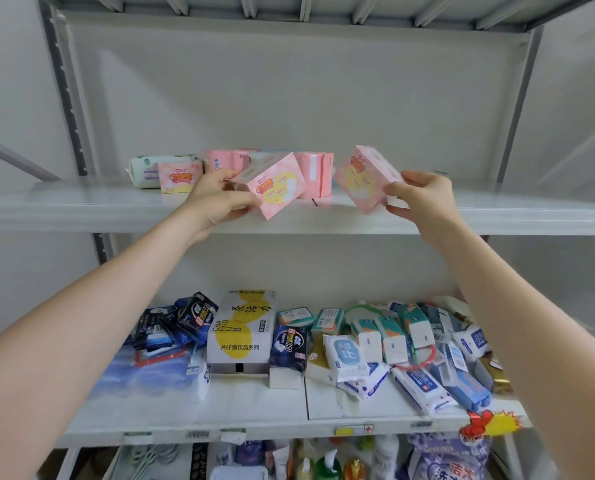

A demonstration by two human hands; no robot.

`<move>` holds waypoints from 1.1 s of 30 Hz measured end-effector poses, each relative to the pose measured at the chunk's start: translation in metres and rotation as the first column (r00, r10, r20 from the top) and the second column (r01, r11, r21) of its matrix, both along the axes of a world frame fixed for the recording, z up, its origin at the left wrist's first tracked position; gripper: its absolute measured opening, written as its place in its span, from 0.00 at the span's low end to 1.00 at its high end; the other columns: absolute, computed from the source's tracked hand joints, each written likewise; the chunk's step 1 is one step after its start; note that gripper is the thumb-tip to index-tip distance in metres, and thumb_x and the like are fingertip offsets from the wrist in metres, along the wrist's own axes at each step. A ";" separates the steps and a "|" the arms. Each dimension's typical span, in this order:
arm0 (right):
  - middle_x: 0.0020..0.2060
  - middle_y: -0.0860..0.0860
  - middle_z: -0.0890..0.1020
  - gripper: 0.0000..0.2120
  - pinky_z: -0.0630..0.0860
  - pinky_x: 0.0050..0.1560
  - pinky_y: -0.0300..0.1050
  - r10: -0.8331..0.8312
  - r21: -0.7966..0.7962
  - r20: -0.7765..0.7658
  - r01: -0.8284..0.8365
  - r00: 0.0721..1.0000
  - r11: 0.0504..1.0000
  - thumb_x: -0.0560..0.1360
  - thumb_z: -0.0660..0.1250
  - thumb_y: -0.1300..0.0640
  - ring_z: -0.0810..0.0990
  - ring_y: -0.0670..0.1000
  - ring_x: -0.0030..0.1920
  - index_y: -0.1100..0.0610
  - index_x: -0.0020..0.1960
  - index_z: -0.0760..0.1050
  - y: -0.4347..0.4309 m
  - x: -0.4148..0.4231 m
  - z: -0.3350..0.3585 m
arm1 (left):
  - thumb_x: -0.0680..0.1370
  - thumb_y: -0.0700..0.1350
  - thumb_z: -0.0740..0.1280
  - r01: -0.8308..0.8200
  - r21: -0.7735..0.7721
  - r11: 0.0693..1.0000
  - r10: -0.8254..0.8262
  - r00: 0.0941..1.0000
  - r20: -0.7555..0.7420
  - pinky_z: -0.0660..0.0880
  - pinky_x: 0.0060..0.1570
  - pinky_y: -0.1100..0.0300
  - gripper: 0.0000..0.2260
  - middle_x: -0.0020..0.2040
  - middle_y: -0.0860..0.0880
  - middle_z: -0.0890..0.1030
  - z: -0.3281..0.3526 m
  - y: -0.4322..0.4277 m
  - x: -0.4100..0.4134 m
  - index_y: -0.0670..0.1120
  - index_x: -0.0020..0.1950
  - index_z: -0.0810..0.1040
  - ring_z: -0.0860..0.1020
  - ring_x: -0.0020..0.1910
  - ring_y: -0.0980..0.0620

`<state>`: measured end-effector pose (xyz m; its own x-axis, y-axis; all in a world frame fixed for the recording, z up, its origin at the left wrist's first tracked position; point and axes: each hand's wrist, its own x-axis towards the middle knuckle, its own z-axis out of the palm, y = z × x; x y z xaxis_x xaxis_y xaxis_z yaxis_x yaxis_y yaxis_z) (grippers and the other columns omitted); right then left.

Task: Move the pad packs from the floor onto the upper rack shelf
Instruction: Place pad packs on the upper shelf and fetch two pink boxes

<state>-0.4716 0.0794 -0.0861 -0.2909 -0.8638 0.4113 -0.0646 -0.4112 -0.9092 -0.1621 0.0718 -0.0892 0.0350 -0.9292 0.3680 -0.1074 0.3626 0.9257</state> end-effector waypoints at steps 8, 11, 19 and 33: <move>0.51 0.54 0.83 0.18 0.82 0.51 0.49 0.044 0.062 -0.058 -0.040 0.997 0.997 0.69 0.69 0.66 0.84 0.53 0.51 0.60 0.59 0.78 0.073 0.019 -0.056 | 0.68 0.31 0.74 0.039 0.078 0.996 -0.046 0.994 0.095 0.79 0.56 0.50 0.25 0.55 0.45 0.81 -0.045 0.066 0.016 0.42 0.63 0.73 0.80 0.56 0.48; 0.51 0.54 0.83 0.21 0.82 0.51 0.48 0.050 0.113 -0.069 -0.042 0.996 0.993 0.69 0.70 0.67 0.84 0.53 0.51 0.61 0.62 0.76 0.097 0.021 -0.074 | 0.67 0.31 0.75 0.029 0.112 0.993 -0.047 0.985 0.169 0.80 0.49 0.57 0.26 0.56 0.47 0.80 -0.063 0.092 0.021 0.44 0.62 0.72 0.79 0.56 0.50; 0.52 0.55 0.82 0.24 0.81 0.52 0.50 0.140 0.287 -0.155 -0.091 0.978 0.954 0.68 0.71 0.68 0.83 0.54 0.50 0.61 0.64 0.73 0.157 0.014 -0.134 | 0.64 0.29 0.76 -0.077 0.209 0.975 0.030 0.974 0.223 0.79 0.47 0.58 0.29 0.56 0.45 0.80 -0.132 0.160 0.025 0.46 0.62 0.73 0.79 0.52 0.51; 0.50 0.53 0.81 0.30 0.81 0.47 0.50 0.233 0.598 -0.346 0.023 0.909 0.801 0.58 0.77 0.60 0.81 0.52 0.45 0.60 0.60 0.74 0.249 -0.009 -0.331 | 0.61 0.35 0.79 -0.062 0.490 0.870 -0.119 0.937 0.330 0.77 0.54 0.55 0.32 0.56 0.47 0.80 -0.321 0.232 -0.005 0.47 0.61 0.71 0.78 0.57 0.48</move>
